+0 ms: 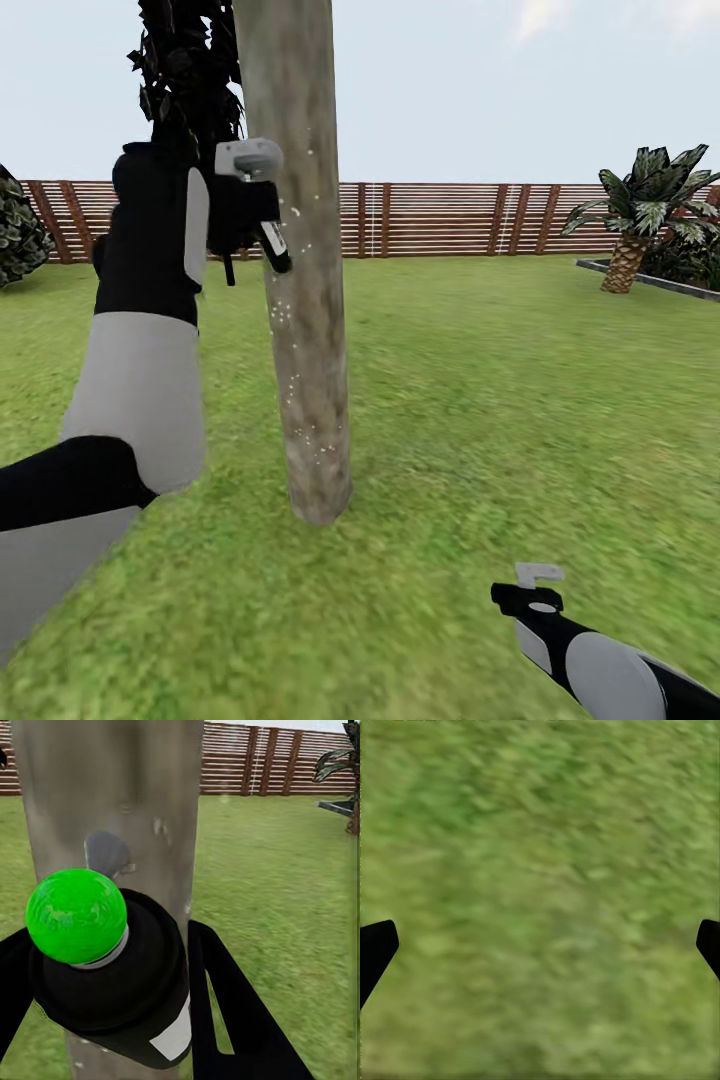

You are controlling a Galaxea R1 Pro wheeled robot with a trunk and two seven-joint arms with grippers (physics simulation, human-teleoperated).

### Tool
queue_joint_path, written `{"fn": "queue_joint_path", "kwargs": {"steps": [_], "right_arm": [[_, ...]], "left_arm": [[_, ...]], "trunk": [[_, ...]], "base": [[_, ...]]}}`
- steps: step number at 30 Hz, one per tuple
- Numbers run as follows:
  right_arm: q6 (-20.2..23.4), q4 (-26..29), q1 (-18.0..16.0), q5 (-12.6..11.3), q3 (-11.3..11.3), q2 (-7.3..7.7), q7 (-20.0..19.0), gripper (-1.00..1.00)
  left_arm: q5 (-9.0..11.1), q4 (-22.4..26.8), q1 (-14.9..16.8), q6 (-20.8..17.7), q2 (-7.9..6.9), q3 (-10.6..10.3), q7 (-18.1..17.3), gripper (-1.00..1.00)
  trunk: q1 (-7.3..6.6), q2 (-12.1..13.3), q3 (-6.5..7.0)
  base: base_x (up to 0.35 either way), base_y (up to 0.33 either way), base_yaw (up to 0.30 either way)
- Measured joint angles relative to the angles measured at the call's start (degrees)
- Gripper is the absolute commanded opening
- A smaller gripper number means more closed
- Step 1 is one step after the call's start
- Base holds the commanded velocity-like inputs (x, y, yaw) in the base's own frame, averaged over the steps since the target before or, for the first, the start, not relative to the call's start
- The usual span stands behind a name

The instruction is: In the garden, pick up the pesticide atomizer on the floor and spray pesticide onto both trees until each tree trunk is fully covered.

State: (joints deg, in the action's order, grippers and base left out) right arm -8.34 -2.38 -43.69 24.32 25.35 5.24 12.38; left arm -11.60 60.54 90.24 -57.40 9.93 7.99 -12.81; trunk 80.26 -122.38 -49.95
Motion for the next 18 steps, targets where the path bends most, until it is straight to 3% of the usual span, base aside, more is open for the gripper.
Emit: {"fn": "queue_joint_path", "kwargs": {"steps": [2,5,8,11,18], "right_arm": [[-0.04,-0.10,0.06,0.00,0.00,-0.12,-0.01,1.00],[-0.22,-0.30,2.79,-0.04,0.05,-0.31,-0.06,1.00],[-0.41,-0.32,5.27,0.02,0.00,-0.35,-0.17,1.00],[-0.53,-0.38,6.50,0.06,-0.07,-0.41,-0.26,1.00],[-0.56,-0.38,6.85,0.07,-0.08,-0.36,-0.29,1.00]], "left_arm": [[0.05,-2.71,3.00,0.01,0.00,1.07,0.05,-1.00],[0.04,-8.05,7.56,0.06,-0.01,2.04,0.13,-1.00],[-0.15,-9.97,8.48,0.12,-0.01,3.15,0.16,-1.00],[-0.12,-14.84,8.82,0.33,-0.01,6.85,0.19,-1.00],[0.06,-25.49,8.91,1.22,-0.02,8.08,0.26,-1.00]], "trunk": [[0.00,0.00,0.00],[0.01,0.01,-0.01],[0.01,0.01,-0.01],[0.01,0.01,-0.01],[0.01,0.01,-0.01]], "base": [[0.000,0.000,0.000],[0.000,0.000,0.000],[0.000,0.000,0.000],[0.000,0.000,0.000],[0.000,0.000,0.000]]}}
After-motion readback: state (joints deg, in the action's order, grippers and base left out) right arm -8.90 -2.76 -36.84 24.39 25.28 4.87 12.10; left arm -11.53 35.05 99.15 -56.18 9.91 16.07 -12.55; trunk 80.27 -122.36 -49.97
